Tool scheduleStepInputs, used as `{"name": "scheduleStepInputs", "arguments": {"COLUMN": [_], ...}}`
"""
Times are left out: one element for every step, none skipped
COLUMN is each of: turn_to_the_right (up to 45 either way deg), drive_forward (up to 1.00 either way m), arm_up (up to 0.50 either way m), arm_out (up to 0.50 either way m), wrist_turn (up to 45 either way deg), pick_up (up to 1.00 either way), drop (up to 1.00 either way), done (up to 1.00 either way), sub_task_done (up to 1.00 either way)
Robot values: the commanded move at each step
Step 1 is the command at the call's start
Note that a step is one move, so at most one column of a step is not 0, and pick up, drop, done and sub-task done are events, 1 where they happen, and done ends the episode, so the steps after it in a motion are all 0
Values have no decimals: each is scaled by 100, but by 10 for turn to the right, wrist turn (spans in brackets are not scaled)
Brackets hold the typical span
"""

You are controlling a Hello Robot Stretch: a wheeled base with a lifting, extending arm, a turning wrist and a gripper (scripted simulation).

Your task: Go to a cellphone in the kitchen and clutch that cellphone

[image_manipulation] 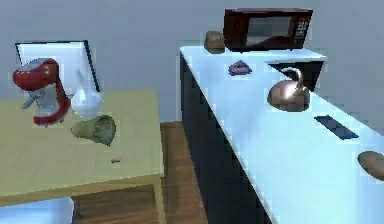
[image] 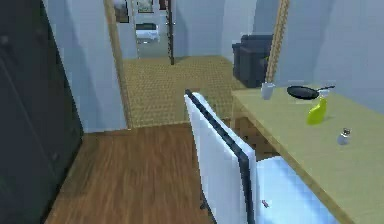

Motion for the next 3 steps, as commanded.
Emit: {"name": "scheduleStepInputs", "arguments": {"turn_to_the_right": [-450,-450,-360], "drive_forward": [0,0,0], "arm_up": [0,0,0], "arm_out": [0,0,0], "wrist_turn": [0,0,0], "pick_up": [0,0,0], "drop": [0,0,0], "done": [0,0,0], "sub_task_done": [0,0,0]}}
